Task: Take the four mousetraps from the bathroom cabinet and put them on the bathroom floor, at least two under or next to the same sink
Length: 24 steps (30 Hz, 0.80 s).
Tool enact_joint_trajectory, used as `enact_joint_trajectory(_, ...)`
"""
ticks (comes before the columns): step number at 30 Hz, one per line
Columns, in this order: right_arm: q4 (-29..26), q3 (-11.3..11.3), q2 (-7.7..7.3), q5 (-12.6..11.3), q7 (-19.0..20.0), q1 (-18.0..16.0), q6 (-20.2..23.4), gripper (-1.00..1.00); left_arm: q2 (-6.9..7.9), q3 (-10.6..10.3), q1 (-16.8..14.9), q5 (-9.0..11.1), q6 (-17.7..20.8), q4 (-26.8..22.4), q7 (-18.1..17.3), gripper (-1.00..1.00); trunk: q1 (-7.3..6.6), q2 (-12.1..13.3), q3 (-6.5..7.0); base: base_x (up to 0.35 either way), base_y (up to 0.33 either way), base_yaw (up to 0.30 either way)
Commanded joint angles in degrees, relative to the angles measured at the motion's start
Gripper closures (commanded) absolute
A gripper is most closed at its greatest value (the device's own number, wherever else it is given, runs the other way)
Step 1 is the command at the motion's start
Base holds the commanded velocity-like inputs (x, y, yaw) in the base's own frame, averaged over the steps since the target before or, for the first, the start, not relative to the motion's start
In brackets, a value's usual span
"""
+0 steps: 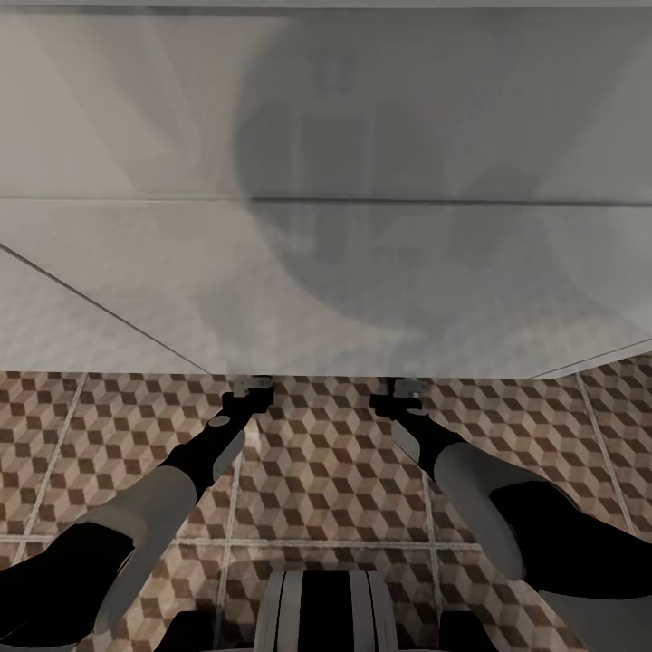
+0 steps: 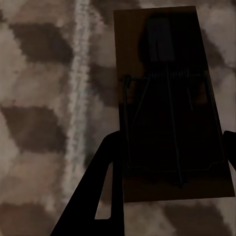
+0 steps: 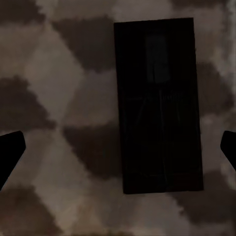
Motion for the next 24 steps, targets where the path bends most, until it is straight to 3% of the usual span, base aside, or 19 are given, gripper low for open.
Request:
enact_joint_trajectory(1,0.1,0.5,0.0,-0.6,-0.2,0.0,-0.2,-1.0,0.03,-0.5,0.0,0.5,-0.2,0.0,0.5,1.0,-0.01,0.0,-0.03,0.0,0.0,0.0)
enact_joint_trajectory(24,0.1,0.5,0.03,-0.6,-0.1,0.0,-0.3,-1.0,0.03,-0.5,0.0,0.5,-0.2,0.1,0.5,1.0,-0.01,0.0,-0.03,0.0,0.0,0.0)
